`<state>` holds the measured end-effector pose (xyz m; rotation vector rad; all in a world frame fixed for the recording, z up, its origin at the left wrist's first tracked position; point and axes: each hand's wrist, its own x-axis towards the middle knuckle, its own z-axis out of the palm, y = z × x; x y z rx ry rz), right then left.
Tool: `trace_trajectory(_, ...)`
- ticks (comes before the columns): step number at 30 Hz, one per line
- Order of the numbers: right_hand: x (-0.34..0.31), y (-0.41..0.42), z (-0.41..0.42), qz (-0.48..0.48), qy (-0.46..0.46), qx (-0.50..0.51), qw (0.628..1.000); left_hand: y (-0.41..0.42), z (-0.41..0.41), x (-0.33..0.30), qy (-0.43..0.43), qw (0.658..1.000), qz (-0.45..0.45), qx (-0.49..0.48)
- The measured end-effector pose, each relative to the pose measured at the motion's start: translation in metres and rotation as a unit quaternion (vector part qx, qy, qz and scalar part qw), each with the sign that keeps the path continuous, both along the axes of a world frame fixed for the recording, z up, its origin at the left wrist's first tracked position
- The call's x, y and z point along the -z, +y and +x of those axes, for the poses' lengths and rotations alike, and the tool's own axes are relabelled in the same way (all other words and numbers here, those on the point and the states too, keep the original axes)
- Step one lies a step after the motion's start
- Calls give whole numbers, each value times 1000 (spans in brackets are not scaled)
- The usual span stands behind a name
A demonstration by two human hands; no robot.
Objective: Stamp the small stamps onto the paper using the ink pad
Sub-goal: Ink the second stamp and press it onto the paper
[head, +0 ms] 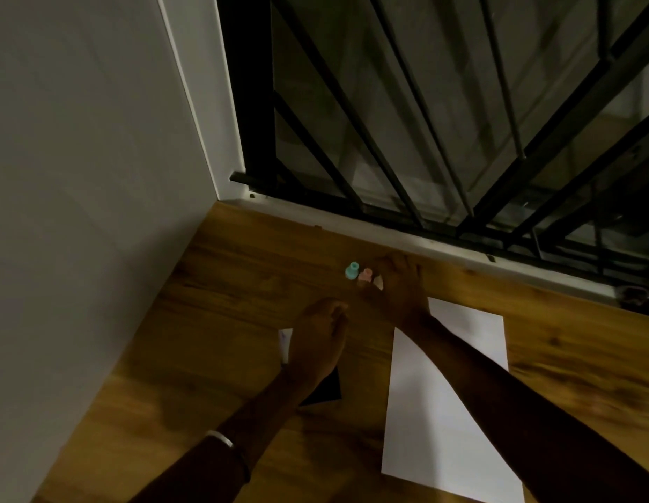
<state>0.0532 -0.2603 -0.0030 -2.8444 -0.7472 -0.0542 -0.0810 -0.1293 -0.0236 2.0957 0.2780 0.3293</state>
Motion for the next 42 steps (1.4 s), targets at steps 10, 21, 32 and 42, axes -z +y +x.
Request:
trace_trajectory(10, -15, 6, -30, 99, 11, -65, 993, 10, 1, -4, 43, 981, -172, -83)
trace_trajectory(21, -27, 15, -123, 345, 156, -27, 925, 8, -33, -24, 93, 822, -561, 34)
trace_trajectory(32, -32, 18, -165, 323, 154, -31, 933, 10, -75, -27, 138, 840, -521, 56)
trace_trajectory(42, -22, 6, -176, 70, 43, -117, 990, 33, -85, -26, 113, 797, -571, -159)
